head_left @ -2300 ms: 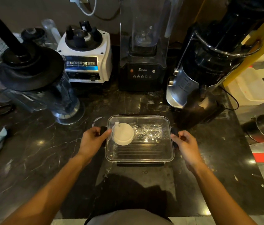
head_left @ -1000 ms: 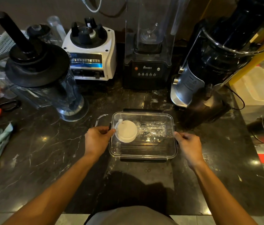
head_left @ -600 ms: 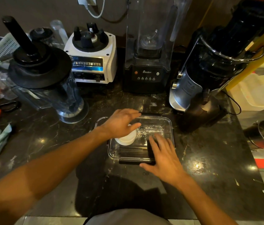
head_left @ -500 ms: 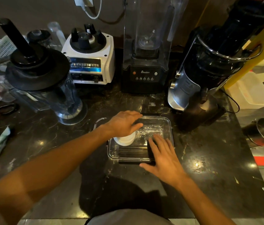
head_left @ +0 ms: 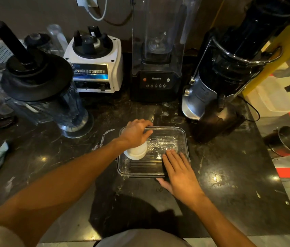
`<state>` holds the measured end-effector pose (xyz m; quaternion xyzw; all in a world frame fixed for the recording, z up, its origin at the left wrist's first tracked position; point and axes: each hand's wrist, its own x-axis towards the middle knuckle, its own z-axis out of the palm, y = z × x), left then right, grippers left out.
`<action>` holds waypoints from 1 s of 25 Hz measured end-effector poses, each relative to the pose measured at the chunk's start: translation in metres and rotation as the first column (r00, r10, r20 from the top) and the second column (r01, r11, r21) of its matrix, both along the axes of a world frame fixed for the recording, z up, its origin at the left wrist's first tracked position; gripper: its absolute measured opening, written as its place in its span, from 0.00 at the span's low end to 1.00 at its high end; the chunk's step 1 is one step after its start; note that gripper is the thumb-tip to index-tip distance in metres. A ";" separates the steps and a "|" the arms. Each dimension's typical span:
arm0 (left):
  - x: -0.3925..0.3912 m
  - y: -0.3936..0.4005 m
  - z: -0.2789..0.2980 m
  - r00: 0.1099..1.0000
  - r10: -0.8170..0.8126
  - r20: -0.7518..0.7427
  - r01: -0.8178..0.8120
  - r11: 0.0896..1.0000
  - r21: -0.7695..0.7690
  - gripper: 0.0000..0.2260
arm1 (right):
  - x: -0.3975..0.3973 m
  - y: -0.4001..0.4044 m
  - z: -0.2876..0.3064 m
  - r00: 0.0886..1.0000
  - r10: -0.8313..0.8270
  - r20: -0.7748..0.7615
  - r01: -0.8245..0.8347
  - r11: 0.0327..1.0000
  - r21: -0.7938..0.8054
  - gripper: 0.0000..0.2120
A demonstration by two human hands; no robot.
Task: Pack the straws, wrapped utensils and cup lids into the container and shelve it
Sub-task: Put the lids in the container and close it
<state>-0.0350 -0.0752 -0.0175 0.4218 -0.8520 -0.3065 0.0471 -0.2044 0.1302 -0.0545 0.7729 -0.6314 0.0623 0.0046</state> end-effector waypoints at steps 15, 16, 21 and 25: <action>0.091 0.135 -0.025 0.566 0.790 -0.236 -0.420 0.522 0.742 0.21 | -0.009 0.007 -0.002 -0.224 -0.629 0.745 0.339 0.666 0.664 0.16; 0.089 0.136 -0.025 0.551 0.799 -0.240 -0.415 0.513 0.752 0.19 | -0.008 0.007 -0.001 -0.232 -0.623 0.747 0.333 0.671 0.662 0.16; 0.084 0.147 -0.028 0.491 0.822 -0.287 -0.413 0.510 0.754 0.19 | -0.005 0.008 0.000 -0.268 -0.590 0.762 0.375 0.665 0.646 0.14; 0.080 0.155 -0.024 0.451 0.842 -0.296 -0.407 0.489 0.771 0.19 | -0.003 0.012 -0.001 -0.324 -0.557 0.764 0.375 0.666 0.645 0.15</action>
